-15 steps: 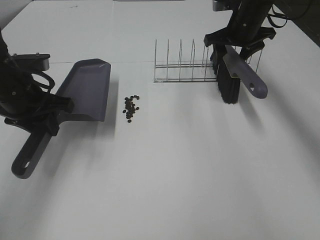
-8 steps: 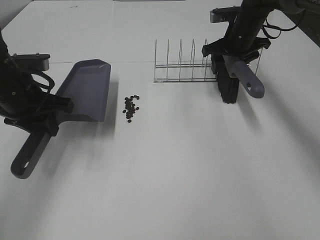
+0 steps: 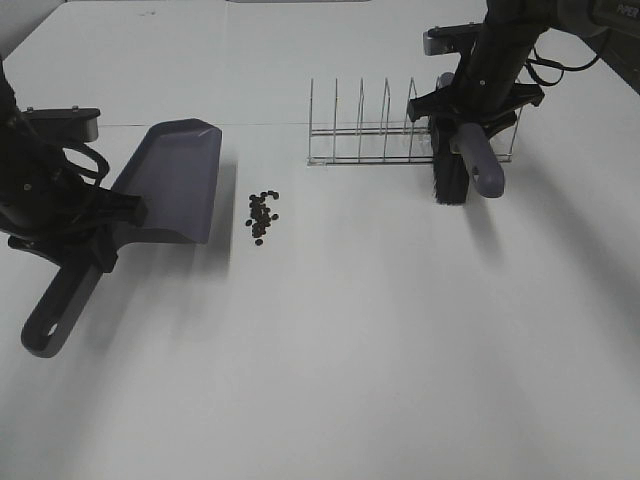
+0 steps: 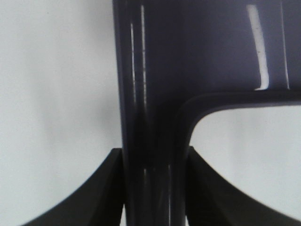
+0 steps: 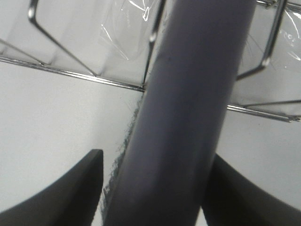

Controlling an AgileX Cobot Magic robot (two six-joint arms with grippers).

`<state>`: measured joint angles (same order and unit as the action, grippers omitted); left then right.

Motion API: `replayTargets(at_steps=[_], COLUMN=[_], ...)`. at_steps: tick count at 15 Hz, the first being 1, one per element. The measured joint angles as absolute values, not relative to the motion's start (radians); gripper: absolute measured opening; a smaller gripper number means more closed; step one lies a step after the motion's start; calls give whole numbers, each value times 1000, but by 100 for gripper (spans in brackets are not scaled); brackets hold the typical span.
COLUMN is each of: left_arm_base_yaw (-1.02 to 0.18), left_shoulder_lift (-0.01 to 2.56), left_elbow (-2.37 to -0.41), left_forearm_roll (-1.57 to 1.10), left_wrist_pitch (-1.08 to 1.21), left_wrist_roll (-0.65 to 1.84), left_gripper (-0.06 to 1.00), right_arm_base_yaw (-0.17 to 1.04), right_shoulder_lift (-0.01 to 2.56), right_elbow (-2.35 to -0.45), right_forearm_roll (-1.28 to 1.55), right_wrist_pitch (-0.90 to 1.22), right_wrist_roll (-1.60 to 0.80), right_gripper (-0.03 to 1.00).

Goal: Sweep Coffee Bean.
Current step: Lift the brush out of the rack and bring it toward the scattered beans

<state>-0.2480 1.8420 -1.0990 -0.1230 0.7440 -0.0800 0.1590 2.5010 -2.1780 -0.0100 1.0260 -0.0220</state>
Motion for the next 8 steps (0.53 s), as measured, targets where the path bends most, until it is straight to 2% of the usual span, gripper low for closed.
replayTargets(at_steps=[3, 6, 7, 8], left_arm_base_yaw=[-248, -248, -248, -248], left_shoulder_lift=[1842, 1842, 1842, 1842], left_elbow=[-1099, -1099, -1099, -1099], left_forearm_roll=[-120, -120, -120, -120], left_wrist_pitch=[744, 746, 746, 746], left_wrist_roll=[-80, -80, -80, -80], left_gripper=[35, 35, 35, 35], right_arm_base_yaw=[159, 159, 159, 159], right_shoulder_lift=[2501, 2480, 2465, 2445], right_elbow=[-2210, -2364, -2396, -2421], right_forearm_roll=[-10, -8, -9, -25], right_wrist_pitch=[1059, 1198, 1210, 1221], right_wrist_roll=[-22, -23, -23, -16], right_gripper=[51, 50, 37, 29])
